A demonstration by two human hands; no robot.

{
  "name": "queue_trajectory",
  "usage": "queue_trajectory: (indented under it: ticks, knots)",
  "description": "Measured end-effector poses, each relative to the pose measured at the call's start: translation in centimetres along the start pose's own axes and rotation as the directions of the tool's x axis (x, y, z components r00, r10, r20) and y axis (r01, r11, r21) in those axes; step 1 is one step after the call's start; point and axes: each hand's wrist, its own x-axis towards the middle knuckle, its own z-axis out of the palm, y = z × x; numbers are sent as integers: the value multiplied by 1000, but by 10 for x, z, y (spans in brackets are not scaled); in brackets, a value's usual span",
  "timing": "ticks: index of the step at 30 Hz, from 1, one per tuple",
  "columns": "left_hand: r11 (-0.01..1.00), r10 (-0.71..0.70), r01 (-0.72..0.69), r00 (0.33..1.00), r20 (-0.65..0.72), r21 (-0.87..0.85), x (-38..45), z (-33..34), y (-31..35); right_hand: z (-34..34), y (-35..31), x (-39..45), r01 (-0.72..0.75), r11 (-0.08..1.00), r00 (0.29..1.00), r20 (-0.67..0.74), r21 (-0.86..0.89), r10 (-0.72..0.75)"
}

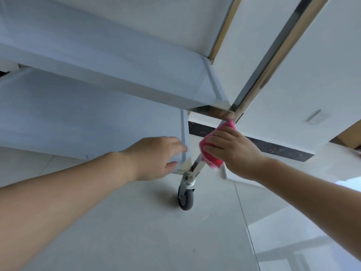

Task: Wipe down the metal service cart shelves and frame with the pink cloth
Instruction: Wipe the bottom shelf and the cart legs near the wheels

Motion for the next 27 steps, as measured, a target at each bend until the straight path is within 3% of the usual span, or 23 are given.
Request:
queue_trajectory:
  ticks: [4, 8, 13, 18, 21, 27]
  knots:
    - [979, 50, -94, 971, -234, -181, 17, -30, 32, -42, -9, 6, -170, 894, 949, -176, 416, 262]
    - [988, 130, -151, 931, -342, -36, 34, -85, 63, -98, 7, 12, -261, 697, 867, -156, 668, 474]
    - [980, 70, -125, 943, -327, -152, 78, -199, 127, -208, 69, 13, -315, 517, 849, -7, 796, 529]
    - [924, -85, -25, 959, -270, -380, 142, -343, 227, -364, 163, -1, -307, 226, 797, 120, 925, 593]
    - [891, -123, -18, 952, -280, -453, 191, -434, 291, -465, 228, -17, -222, -28, 778, 195, 975, 597]
    - [873, -125, -31, 950, -285, -486, 292, -583, 398, -611, 357, -80, -42, -246, 805, 178, 968, 566]
